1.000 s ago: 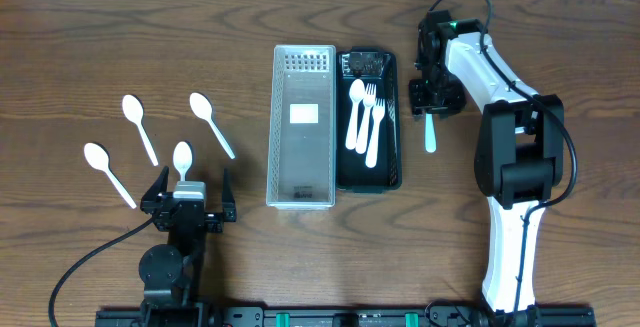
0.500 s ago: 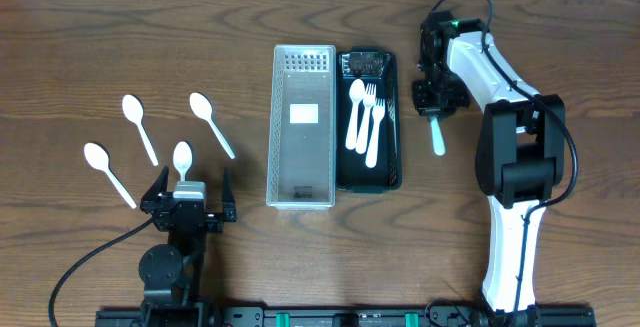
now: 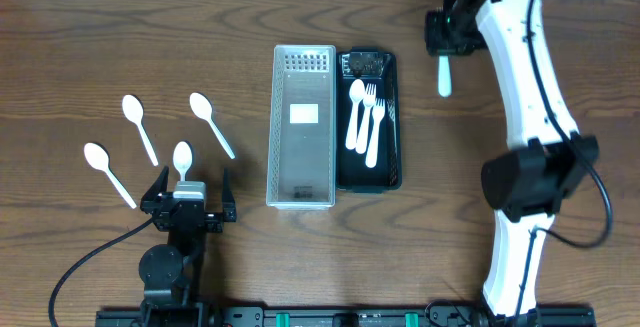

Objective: Pack container
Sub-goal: 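Carry the fork over the black basket and lower it inside, then open the right gripper and retract the right arm to the right side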

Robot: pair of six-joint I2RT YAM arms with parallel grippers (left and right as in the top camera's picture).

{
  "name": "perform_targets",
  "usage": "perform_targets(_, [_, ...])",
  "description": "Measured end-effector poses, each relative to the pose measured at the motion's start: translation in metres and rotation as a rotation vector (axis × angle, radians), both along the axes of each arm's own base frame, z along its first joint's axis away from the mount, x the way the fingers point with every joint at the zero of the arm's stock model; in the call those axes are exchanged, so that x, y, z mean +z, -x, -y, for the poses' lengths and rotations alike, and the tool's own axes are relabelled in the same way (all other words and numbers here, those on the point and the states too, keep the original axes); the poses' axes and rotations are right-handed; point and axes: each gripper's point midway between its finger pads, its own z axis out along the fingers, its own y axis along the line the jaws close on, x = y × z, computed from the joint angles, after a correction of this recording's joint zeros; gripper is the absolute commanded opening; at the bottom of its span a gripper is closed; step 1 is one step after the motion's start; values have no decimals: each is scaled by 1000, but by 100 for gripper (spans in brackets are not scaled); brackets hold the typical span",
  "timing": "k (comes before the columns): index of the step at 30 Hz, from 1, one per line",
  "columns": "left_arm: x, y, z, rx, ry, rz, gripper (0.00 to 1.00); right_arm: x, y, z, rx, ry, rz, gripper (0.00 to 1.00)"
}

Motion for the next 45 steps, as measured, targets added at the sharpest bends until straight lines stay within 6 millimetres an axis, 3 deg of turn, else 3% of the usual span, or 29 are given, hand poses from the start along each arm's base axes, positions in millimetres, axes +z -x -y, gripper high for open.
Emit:
perform_targets(3, [0,0,0,0,0,0,98,29,17,-26,13,-43,36,3])
perform_targets(6, [0,0,0,0,0,0,98,33,30,-57,45,-65,28,3])
perform_targets(11, [0,0,0,0,0,0,98,21,43,-105,84,-87,9,3])
perform_targets(16, [0,0,0,0,0,0,98,-4,48,-126,51,-81,-15,4])
perform_targets(20, [0,0,0,0,0,0,98,-37,51,-122,8,-53,-67,17])
perform_targets(23, [0,0,0,0,0,0,98,-55,55,-118,-13,-36,-97,65])
perform_targets(25, [0,0,0,0,0,0,98,-60,57,-117,-17,-28,-110,81])
perform_targets(27, [0,0,0,0,0,0,98,-61,56,-117,-24,-30,-107,91])
perform_targets(31, [0,0,0,0,0,0,98,-60,55,-118,-17,-32,-101,99])
perform_targets(37, [0,0,0,0,0,0,98,-52,56,-113,1,-23,-105,99])
perform_targets(41, [0,0,0,0,0,0,98,-16,37,-99,-6,-53,-27,99])
perform_targets(43, [0,0,0,0,0,0,98,8,26,-81,-19,-66,27,99])
perform_targets(45, [0,0,0,0,0,0,98,36,19,-50,-46,-68,80,99])
